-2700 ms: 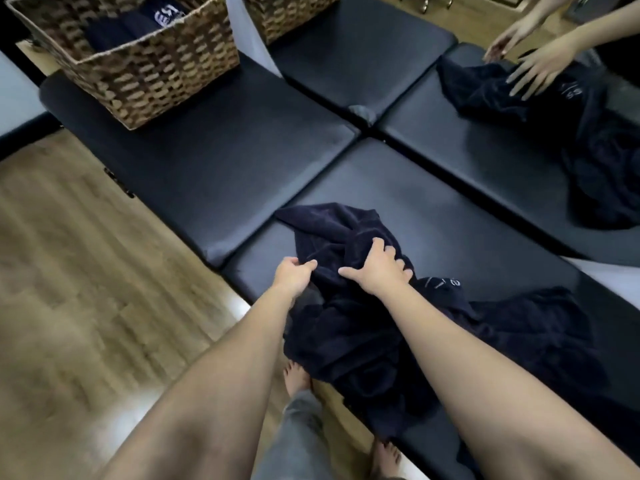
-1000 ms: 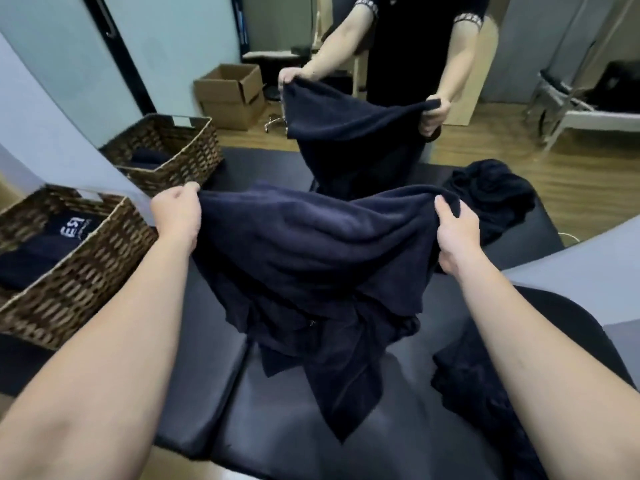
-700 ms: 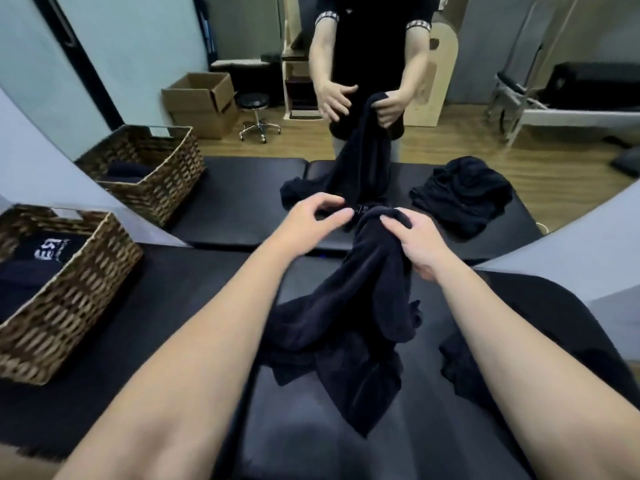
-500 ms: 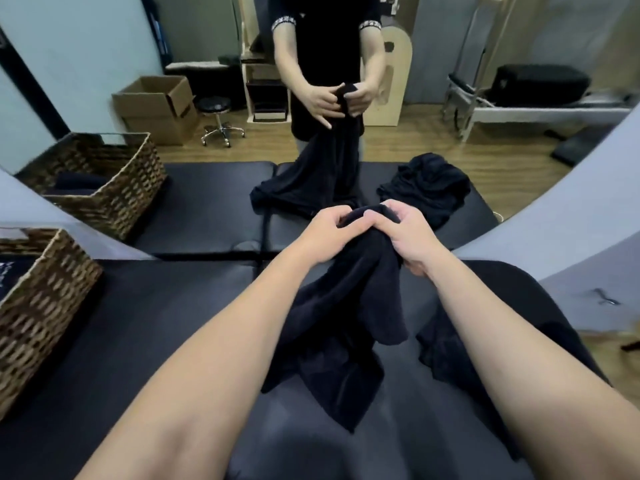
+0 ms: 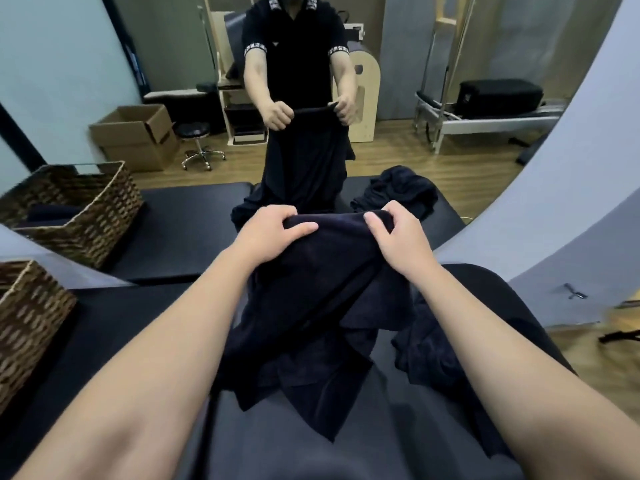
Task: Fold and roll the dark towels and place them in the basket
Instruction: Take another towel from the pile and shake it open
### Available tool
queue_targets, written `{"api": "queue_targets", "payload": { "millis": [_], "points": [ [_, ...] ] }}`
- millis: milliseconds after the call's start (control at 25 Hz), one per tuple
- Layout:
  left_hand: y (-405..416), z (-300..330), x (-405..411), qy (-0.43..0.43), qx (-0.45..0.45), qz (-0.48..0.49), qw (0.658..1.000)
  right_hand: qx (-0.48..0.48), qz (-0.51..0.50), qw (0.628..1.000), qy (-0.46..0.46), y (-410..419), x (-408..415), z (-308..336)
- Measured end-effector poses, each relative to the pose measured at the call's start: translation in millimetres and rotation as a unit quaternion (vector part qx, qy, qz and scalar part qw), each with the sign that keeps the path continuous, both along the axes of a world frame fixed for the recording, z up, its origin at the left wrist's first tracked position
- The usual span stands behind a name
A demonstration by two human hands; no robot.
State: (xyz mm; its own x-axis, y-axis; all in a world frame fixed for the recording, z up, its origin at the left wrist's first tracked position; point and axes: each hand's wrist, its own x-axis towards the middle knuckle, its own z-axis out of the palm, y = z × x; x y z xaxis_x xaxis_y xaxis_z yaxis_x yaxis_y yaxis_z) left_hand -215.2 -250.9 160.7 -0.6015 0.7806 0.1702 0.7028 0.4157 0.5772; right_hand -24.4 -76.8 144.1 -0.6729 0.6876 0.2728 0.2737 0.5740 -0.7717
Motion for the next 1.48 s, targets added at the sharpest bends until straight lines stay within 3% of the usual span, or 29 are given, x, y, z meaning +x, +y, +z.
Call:
{"api": "queue_targets", "payload": {
  "millis": [120,280,400,520,680,840,960,1040,1120,1200,1320,1480],
  "points": [
    [-2.2,46.1,-6.3,0.134,0.009,0.029,0.99,0.065,0.036,0.996,-0.053,2.2,2.2,6.3],
    [-4.1,100.8,-10.1,0.259,0.036,0.072,0.962,0.024,-0.052,0.997,-0.051,19.3,-2.4,0.5],
    [-11.6,134.0,-17.1,0.327,0.002,0.105,0.939,-0.043,-0.083,0.995,0.02,22.7,-7.2,10.4],
    [-24.3,155.0,-27.0,0.377,-0.052,0.122,0.917,-0.042,-0.113,0.985,0.122,25.1,-12.3,43.7],
    [-43.3,156.9,-36.6,0.343,-0.122,0.135,0.922,0.048,-0.137,0.972,0.183,37.0,-16.3,87.7],
    [-57.7,132.5,-47.9,0.186,-0.147,0.114,0.965,0.097,-0.167,0.96,0.204,53.4,-19.3,117.0],
    [-62.8,112.5,-48.5,0.058,-0.025,0.1,0.993,0.093,-0.18,0.955,0.217,71.5,-14.9,130.2],
    [-57.1,104.5,-45.6,0.029,0.112,0.127,0.985,0.102,-0.172,0.953,0.23,77.8,-11.5,138.1],
    [-48.3,107.5,-43.7,0.042,0.194,0.154,0.968,0.112,-0.17,0.949,0.24,82.3,-8.4,148.5],
    [-42.8,122.4,-45.9,0.124,0.164,0.142,0.968,0.111,-0.183,0.947,0.24,89.7,-3.7,161.2],
    [-39.3,146.8,-58.4,0.214,0.05,0.082,0.972,0.121,-0.203,0.942,0.238,102.2,5.9,180.3],
    [-31.3,124.7,-74.6,0.155,-0.067,0.194,0.966,0.132,-0.208,0.937,0.248,100.6,11.3,191.7]
  ]
}}
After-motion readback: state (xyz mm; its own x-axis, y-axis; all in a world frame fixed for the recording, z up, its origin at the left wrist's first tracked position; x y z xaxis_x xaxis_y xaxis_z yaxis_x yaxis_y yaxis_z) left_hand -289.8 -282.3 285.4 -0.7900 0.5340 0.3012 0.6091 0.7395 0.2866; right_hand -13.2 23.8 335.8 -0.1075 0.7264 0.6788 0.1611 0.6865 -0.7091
